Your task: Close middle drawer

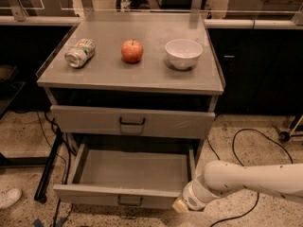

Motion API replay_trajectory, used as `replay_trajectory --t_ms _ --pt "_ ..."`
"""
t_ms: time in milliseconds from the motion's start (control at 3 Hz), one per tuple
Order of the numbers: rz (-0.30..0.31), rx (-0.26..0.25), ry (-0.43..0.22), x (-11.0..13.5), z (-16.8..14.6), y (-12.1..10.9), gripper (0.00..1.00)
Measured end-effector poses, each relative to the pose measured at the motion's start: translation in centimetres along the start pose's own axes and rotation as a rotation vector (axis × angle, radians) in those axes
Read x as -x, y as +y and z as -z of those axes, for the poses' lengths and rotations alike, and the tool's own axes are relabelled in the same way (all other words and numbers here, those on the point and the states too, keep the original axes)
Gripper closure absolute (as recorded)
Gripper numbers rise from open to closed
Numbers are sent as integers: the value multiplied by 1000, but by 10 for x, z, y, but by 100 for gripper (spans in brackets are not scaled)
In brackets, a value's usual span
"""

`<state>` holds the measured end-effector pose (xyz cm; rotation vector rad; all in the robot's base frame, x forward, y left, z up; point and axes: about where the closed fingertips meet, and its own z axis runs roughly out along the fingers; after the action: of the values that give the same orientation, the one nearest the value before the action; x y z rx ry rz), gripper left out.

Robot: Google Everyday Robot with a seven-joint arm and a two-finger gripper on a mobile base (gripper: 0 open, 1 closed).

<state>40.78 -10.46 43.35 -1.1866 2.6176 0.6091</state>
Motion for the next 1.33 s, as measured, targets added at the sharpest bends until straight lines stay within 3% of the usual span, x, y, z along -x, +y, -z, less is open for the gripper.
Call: replay_trajectory --t_ms 667,1000,1333 --pt "0 0 0 0 0 0 12" --pt "0 0 0 0 0 0 0" --pt "0 0 0 0 0 0 0"
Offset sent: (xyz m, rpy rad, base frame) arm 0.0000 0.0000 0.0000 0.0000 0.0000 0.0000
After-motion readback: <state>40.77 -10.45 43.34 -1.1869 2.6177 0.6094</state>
